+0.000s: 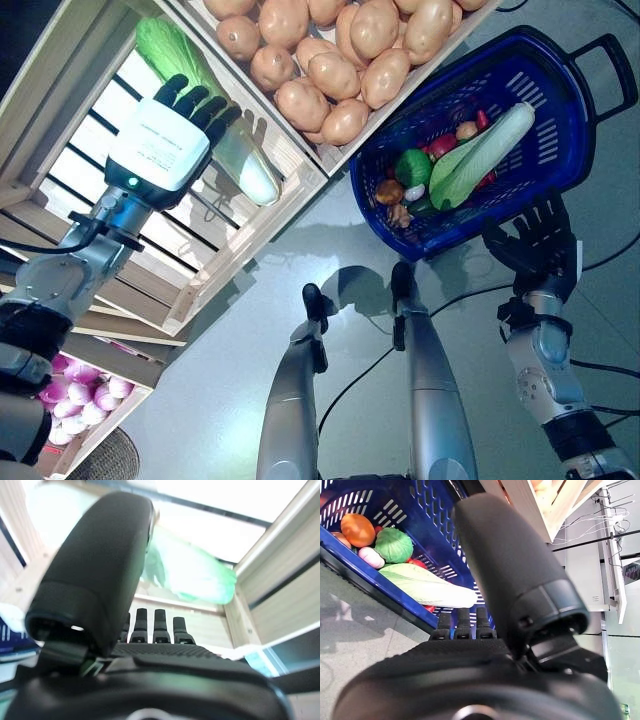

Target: Put vegetables into the basket

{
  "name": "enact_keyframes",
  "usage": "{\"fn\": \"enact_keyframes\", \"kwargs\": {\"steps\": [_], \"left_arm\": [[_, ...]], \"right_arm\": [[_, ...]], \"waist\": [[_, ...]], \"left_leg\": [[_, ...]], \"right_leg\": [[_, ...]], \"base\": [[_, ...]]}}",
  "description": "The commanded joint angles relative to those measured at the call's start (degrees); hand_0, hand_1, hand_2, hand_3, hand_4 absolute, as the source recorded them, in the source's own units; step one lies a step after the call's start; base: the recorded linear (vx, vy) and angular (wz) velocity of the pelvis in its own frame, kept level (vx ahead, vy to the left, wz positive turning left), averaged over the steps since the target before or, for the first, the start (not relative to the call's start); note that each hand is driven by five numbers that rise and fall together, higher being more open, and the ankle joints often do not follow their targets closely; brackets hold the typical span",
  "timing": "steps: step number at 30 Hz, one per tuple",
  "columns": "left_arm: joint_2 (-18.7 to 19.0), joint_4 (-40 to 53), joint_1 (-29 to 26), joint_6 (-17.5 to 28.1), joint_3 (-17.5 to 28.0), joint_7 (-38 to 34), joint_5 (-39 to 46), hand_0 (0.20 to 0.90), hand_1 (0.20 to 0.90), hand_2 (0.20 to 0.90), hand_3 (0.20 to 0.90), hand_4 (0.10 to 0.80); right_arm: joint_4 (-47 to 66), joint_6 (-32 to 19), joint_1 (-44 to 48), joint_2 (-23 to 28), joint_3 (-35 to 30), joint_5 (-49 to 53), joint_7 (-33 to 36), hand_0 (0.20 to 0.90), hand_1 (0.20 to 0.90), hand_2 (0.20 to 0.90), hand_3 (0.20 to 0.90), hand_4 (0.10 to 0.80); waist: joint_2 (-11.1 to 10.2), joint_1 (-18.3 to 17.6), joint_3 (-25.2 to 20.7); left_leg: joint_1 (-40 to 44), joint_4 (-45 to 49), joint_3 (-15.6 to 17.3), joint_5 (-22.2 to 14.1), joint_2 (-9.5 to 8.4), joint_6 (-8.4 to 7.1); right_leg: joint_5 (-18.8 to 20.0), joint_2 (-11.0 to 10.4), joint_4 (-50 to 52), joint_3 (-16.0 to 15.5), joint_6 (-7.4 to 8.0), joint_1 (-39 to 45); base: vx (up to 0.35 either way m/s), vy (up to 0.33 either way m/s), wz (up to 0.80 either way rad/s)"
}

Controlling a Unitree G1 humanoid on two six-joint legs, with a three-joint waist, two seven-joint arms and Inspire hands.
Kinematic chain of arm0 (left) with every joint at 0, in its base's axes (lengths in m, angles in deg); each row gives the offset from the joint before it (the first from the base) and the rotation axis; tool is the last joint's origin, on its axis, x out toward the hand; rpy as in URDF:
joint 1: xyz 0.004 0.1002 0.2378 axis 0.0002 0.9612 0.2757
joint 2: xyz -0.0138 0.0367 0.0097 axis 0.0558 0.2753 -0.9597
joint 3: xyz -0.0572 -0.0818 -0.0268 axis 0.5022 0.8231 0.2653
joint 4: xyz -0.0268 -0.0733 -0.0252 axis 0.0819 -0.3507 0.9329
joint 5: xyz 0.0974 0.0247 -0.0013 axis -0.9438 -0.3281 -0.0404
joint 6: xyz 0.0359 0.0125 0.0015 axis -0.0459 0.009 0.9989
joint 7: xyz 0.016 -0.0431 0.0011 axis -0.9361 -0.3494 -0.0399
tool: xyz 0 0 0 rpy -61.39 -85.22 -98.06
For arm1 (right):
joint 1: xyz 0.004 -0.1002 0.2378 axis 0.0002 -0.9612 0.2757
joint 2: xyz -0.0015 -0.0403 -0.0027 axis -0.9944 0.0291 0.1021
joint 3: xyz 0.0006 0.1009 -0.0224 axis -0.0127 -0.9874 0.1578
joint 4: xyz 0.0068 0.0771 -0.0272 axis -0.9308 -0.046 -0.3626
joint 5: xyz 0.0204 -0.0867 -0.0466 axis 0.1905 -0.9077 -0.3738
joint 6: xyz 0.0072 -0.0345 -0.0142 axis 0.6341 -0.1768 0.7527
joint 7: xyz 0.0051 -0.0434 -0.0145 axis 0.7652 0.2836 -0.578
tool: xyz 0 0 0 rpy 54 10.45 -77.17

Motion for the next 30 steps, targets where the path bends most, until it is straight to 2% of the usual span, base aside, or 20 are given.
{"fn": "enact_keyframes", "kwargs": {"steps": [1, 4, 7, 12, 22, 30], "left_arm": [[7.96, 1.21, -1.87, -1.11, 3.72, 1.37, -0.15, 0.900, 0.900, 0.900, 0.900, 0.800], [7.98, 0.57, -2.14, -1.54, 3.23, 2.30, 0.03, 0.900, 0.900, 0.900, 0.900, 0.800], [8.22, 0.00, -2.79, -4.04, 2.51, 4.03, -0.02, 0.900, 0.900, 0.900, 0.900, 0.800], [7.54, -1.77, -3.20, -10.76, 2.70, 4.13, -3.03, 0.900, 0.900, 0.900, 0.900, 0.800], [5.42, -4.51, -4.48, -19.02, 4.11, -0.47, -4.02, 0.900, 0.900, 0.900, 0.900, 0.800], [3.46, -5.45, -8.47, -18.85, 3.08, -3.71, -2.25, 0.900, 0.900, 0.900, 0.900, 0.800]], "right_arm": [[8.39, -4.64, -1.10, 4.31, -3.68, 1.32, -1.63, 0.900, 0.900, 0.900, 0.900, 0.800], [8.26, -4.81, -1.17, 4.45, -3.55, 1.59, -1.58, 0.900, 0.900, 0.900, 0.900, 0.800], [8.51, -4.59, -0.84, 5.16, -3.54, 2.20, -1.66, 0.900, 0.900, 0.900, 0.900, 0.800], [8.67, -4.49, -0.40, 5.22, -3.43, 2.17, -1.25, 0.900, 0.900, 0.900, 0.900, 0.800], [9.51, -3.93, -0.19, 5.00, -3.57, 2.29, -1.19, 0.900, 0.900, 0.900, 0.900, 0.800], [9.28, -3.57, 0.90, 3.72, -2.92, 2.04, -1.51, 0.900, 0.900, 0.900, 0.900, 0.800]], "waist": [[0.64, -1.30, -0.05], [0.67, -1.29, -0.05], [0.85, -1.36, -0.05], [0.86, -1.34, -0.05], [0.55, -1.71, -0.05], [0.25, -2.25, -0.05]], "left_leg": [[-3.00, 0.88, 0.77, 2.98, 0.28, -0.71], [-3.02, 0.95, 0.87, 3.01, 0.33, -0.69], [-3.06, 0.67, 0.98, 3.20, 0.35, -0.69], [-3.38, 1.05, 0.96, 3.05, 0.36, -0.67], [-4.63, 1.66, 0.93, 2.99, 0.53, -0.66], [-5.51, 2.71, 1.09, 2.48, 0.62, -0.47]], "right_leg": [[-0.26, -2.39, -4.13, -2.25, 1.86, 6.00], [-0.21, -2.45, -4.10, -2.24, 1.89, 5.96], [-0.14, -2.50, -4.31, -2.19, 1.86, 5.88], [-0.25, -2.62, -3.86, -2.18, 1.84, 5.46], [-0.26, -2.57, -3.22, -1.86, 1.67, 4.15], [-0.49, -2.33, -2.16, -1.35, 1.54, 3.03]], "base": [[0.000, 0.000, 0.00], [0.000, 0.000, 0.00], [0.000, 0.000, 0.00], [0.000, 0.000, 0.00], [0.000, 0.000, 0.00], [0.000, 0.000, 0.00]]}}
